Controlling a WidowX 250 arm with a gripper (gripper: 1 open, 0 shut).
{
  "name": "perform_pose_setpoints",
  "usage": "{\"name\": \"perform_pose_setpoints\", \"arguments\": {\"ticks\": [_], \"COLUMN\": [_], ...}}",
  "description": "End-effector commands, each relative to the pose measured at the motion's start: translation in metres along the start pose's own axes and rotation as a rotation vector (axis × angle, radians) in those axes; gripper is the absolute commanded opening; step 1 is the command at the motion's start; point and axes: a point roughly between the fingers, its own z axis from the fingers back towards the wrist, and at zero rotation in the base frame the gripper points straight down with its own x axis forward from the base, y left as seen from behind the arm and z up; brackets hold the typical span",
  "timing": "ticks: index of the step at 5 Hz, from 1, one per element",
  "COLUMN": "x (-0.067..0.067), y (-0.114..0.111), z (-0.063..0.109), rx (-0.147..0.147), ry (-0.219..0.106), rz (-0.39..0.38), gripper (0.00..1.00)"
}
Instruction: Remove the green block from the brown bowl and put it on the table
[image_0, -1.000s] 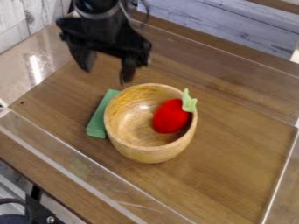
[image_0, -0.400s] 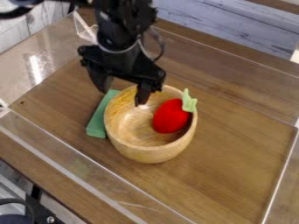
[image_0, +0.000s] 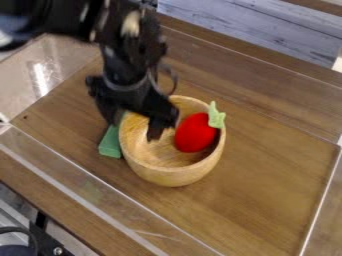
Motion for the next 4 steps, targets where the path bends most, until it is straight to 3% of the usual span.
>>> {"name": "perform_pose_setpoints", "arguments": {"ticks": [1,3,4], "x": [0.011,0.018,0.01], "y": [0.005,0.001,-0.002], "z": [-0.005,-0.012,-0.017], "rx": [0.022,0.062,0.086], "ry": [-0.035,-0.024,-0.02], "rz": [0.013,0.024,0.037], "gripper": [1.0,1.0,1.0]}}
